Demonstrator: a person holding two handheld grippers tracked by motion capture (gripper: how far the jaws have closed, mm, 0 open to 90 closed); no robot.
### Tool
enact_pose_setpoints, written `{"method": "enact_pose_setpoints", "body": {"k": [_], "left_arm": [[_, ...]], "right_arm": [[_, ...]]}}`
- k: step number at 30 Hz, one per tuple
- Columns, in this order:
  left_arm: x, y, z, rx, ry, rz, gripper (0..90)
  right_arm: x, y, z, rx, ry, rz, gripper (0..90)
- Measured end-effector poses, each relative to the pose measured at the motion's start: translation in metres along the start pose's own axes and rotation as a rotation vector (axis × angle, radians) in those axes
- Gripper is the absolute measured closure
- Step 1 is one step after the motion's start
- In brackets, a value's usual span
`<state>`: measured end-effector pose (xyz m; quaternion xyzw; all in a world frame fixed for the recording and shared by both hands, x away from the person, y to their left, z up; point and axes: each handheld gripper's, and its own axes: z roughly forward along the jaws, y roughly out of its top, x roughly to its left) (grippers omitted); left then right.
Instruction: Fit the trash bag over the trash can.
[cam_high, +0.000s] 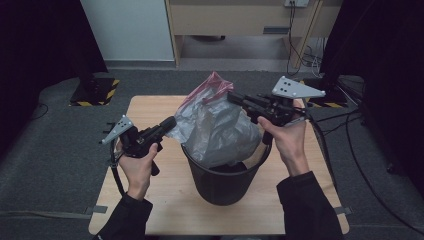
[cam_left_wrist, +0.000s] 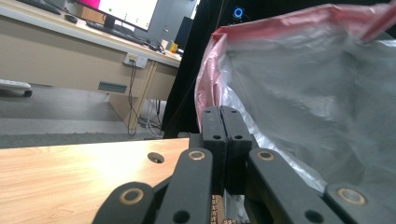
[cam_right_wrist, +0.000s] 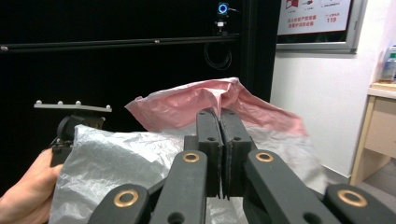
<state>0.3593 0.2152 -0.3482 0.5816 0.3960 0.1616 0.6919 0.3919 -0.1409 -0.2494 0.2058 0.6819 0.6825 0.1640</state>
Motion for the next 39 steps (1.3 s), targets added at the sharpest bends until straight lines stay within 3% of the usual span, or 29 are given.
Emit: {"method": "enact_pose_setpoints", "body": {"k": [10, 17, 20, 31, 34, 39], "left_arm": [[0.001, 0.002, -0.001, -0.002, 0.027, 0.032, 89.6], [0.001, 0.002, -0.005, 0.004, 0.047, 0.060, 89.6], [0.002, 0.001, -0.005, 0.007, 0.052, 0.059, 89.6], [0.005, -0.006, 0.001, 0.046, 0.065, 0.068, 89.4], [0.005, -0.007, 0.002, 0.052, 0.065, 0.072, 89.4], [0.003, -0.005, 0.000, 0.034, 0.049, 0.069, 89.1]], "right_arm": [[-0.020, -0.011, -0.043, -0.005, -0.047, 0.022, 88.5], [-0.031, -0.033, -0.068, 0.032, -0.073, 0.027, 88.5], [-0.037, -0.044, -0.082, 0.023, -0.087, 0.050, 88.5], [-0.050, -0.085, -0.108, -0.005, -0.134, 0.073, 87.9], [-0.052, -0.093, -0.108, -0.005, -0.172, 0.063, 87.8], [-0.052, -0.099, -0.107, -0.052, -0.206, 0.083, 82.2]]}}
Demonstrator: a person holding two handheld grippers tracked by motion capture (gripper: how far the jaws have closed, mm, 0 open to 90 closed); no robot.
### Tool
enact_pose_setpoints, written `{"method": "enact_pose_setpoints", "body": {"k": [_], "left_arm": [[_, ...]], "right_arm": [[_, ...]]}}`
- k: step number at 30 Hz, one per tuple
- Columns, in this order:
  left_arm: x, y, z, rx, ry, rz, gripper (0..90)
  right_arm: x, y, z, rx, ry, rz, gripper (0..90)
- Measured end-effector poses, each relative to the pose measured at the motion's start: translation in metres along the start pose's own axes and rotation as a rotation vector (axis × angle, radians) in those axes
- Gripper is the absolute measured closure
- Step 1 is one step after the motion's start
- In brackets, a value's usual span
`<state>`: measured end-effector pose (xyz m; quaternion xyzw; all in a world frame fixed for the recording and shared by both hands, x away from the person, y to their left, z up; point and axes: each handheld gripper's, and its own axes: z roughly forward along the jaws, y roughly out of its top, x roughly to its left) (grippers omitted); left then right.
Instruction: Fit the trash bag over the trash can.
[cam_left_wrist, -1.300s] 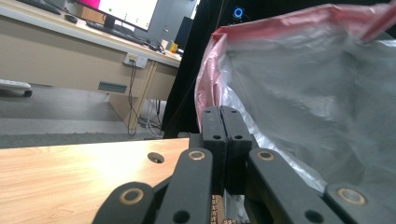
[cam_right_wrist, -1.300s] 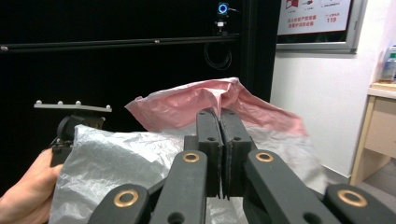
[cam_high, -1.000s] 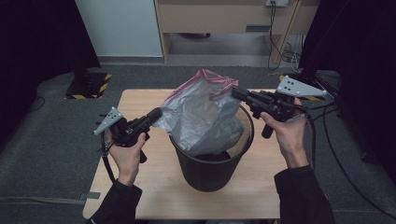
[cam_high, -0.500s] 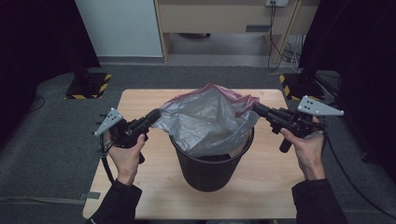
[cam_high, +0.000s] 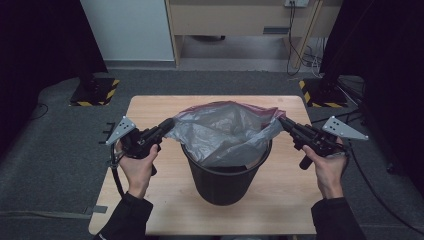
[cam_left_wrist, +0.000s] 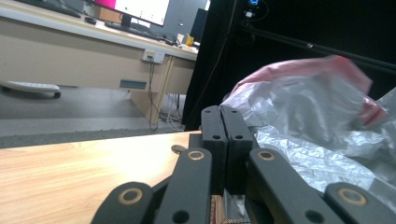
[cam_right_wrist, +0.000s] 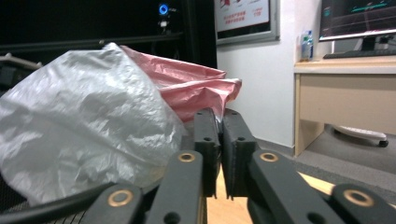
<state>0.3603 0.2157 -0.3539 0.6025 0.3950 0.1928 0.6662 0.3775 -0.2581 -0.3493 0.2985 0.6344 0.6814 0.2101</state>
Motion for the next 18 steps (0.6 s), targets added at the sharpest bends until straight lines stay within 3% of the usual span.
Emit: {"method": "enact_pose_setpoints", "body": {"k": [5, 12, 18], "left_arm": [[-0.006, 0.003, -0.001, -0.014, -0.016, 0.009, 89.1], [-0.013, 0.005, 0.000, -0.016, -0.038, 0.017, 89.0], [-0.017, 0.004, 0.001, -0.015, -0.049, 0.022, 89.0]], "right_arm": [[0.000, 0.014, -0.006, -0.075, -0.019, 0.009, 68.5], [0.006, 0.034, -0.013, -0.125, -0.042, 0.017, 49.6], [0.017, 0.046, -0.012, -0.153, -0.029, 0.021, 42.0]]}}
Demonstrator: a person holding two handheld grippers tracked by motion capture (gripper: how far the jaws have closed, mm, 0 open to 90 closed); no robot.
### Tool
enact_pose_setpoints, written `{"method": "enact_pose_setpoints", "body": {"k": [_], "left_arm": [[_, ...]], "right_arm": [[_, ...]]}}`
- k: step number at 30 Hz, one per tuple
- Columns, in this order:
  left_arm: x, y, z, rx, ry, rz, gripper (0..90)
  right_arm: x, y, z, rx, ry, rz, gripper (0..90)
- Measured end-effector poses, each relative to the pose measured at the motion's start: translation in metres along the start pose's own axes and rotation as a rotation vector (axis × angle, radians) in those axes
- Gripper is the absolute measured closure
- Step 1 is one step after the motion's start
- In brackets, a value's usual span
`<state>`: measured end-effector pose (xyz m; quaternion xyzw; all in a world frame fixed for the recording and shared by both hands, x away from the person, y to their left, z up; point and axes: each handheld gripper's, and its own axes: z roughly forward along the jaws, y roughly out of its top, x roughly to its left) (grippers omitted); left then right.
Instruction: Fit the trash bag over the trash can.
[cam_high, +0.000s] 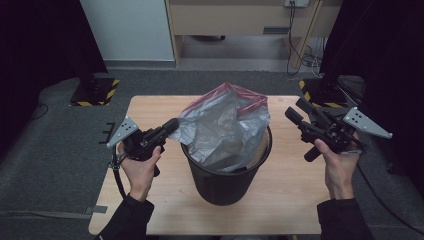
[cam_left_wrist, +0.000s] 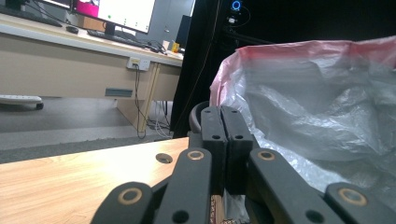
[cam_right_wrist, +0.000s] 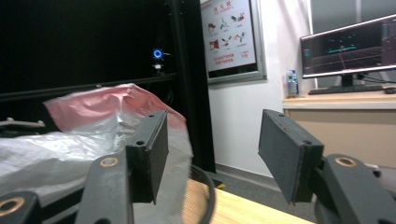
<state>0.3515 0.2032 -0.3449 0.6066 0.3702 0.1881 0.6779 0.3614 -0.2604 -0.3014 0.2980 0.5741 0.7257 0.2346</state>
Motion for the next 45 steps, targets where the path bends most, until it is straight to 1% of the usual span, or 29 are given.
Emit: {"method": "enact_pose_setpoints", "body": {"k": [1, 3, 8, 10, 14, 17, 21, 22, 24, 26, 30, 33, 36, 38, 40, 45], "left_arm": [[-0.001, 0.000, 0.000, 0.005, -0.001, 0.004, 89.1], [-0.003, -0.001, 0.002, 0.009, -0.007, 0.005, 89.0], [-0.005, -0.002, 0.003, 0.013, -0.011, 0.010, 89.0], [-0.005, -0.002, 0.004, 0.013, -0.015, 0.008, 89.0], [-0.006, -0.002, 0.004, 0.012, -0.019, 0.010, 89.1], [-0.006, -0.002, 0.004, 0.012, -0.023, 0.007, 89.0], [-0.006, -0.003, 0.004, 0.010, -0.027, 0.000, 89.1], [-0.006, -0.003, 0.004, 0.011, -0.028, -0.001, 89.1], [-0.005, -0.003, 0.005, 0.012, -0.028, 0.000, 89.1], [-0.005, -0.003, 0.004, 0.011, -0.026, -0.004, 89.1], [-0.002, -0.003, 0.004, 0.010, -0.022, -0.009, 89.1], [0.000, -0.003, 0.002, 0.008, -0.012, -0.008, 89.1], [0.002, -0.002, 0.001, 0.007, 0.006, -0.006, 89.1], [0.004, -0.003, 0.002, 0.008, 0.012, -0.006, 89.1], [0.006, -0.004, 0.002, 0.008, 0.017, -0.009, 89.2], [0.009, -0.005, 0.002, 0.014, 0.036, -0.005, 89.1]], "right_arm": [[0.002, 0.000, 0.000, -0.005, 0.003, -0.002, 42.1], [0.006, 0.001, 0.002, -0.002, 0.028, 0.008, 42.4], [0.020, 0.001, 0.009, 0.000, 0.104, 0.029, 41.6], [0.026, 0.000, 0.016, 0.017, 0.133, 0.038, 41.1], [0.035, -0.002, 0.032, 0.064, 0.169, 0.038, 40.6], [0.040, -0.003, 0.041, 0.080, 0.188, 0.040, 44.1], [0.044, -0.009, 0.048, 0.131, 0.214, 0.028, 70.3], [0.045, -0.011, 0.049, 0.145, 0.227, 0.024, 79.2], [0.046, -0.015, 0.049, 0.151, 0.242, 0.036, 87.0], [0.043, -0.017, 0.048, 0.156, 0.243, 0.039, 89.7], [0.033, -0.018, 0.038, 0.130, 0.226, 0.051, 90.0], [0.023, -0.019, 0.028, 0.115, 0.205, 0.062, 90.0], [0.008, -0.025, 0.013, 0.108, 0.180, 0.084, 90.0], [-0.002, -0.030, 0.006, 0.121, 0.155, 0.097, 90.0], [-0.009, -0.034, 0.001, 0.133, 0.141, 0.100, 90.0], [-0.021, -0.047, -0.008, 0.163, 0.117, 0.096, 90.0]]}}
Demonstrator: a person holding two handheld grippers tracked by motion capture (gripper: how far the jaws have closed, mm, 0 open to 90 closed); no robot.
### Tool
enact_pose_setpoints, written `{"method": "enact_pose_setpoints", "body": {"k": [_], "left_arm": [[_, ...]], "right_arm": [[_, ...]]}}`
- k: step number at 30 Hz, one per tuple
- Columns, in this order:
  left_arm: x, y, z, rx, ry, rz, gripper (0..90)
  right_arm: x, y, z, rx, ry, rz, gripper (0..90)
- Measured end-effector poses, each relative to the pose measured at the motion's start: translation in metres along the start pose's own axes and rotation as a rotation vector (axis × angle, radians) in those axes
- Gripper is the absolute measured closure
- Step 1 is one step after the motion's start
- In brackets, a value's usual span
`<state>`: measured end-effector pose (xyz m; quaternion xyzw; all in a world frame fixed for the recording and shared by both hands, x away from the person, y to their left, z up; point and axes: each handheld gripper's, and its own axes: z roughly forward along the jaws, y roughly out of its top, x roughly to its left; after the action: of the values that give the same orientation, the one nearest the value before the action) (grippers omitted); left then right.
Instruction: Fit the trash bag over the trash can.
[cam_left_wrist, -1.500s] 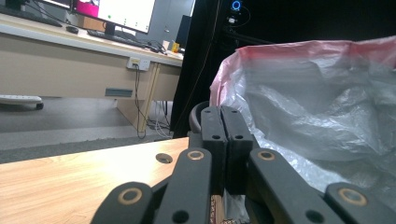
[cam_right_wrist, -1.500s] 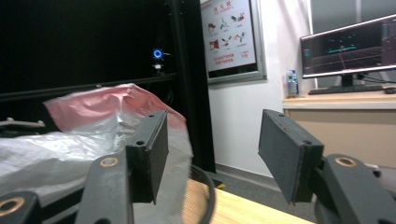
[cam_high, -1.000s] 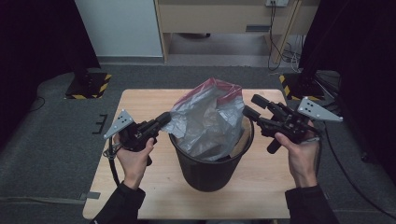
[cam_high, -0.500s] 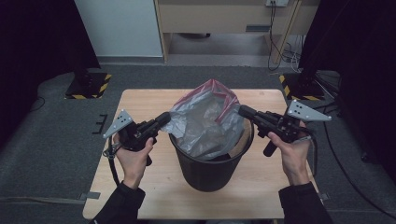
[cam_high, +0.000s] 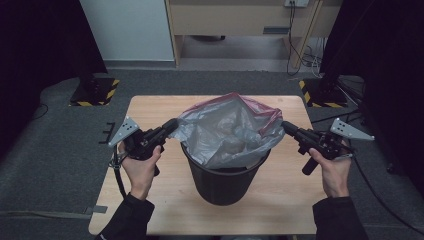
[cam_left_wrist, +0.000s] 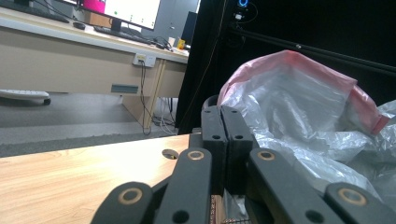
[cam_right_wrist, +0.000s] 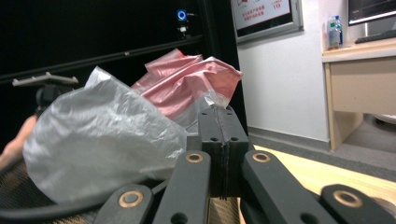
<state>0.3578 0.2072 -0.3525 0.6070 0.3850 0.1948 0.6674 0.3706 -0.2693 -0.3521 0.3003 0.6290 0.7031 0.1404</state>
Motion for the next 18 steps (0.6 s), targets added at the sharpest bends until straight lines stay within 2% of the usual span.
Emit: {"method": "enact_pose_setpoints", "body": {"k": [5, 7, 11, 15, 18], "left_arm": [[0.002, -0.001, 0.000, 0.001, 0.005, -0.001, 88.9], [0.002, -0.001, 0.001, 0.000, 0.006, -0.003, 87.9], [0.003, 0.000, 0.000, -0.017, 0.003, -0.009, 80.0], [0.001, 0.004, -0.001, -0.054, -0.001, -0.014, 71.1], [-0.001, 0.010, -0.003, -0.082, -0.006, -0.002, 64.5]], "right_arm": [[-0.004, -0.012, 0.002, 0.042, -0.035, -0.017, 90.0], [-0.003, -0.014, 0.005, 0.042, -0.044, -0.030, 90.0], [0.000, -0.010, 0.004, 0.019, -0.067, -0.047, 90.0], [0.000, -0.006, 0.002, -0.008, -0.080, -0.057, 89.8], [0.000, -0.006, 0.003, -0.003, -0.081, -0.055, 89.4]]}}
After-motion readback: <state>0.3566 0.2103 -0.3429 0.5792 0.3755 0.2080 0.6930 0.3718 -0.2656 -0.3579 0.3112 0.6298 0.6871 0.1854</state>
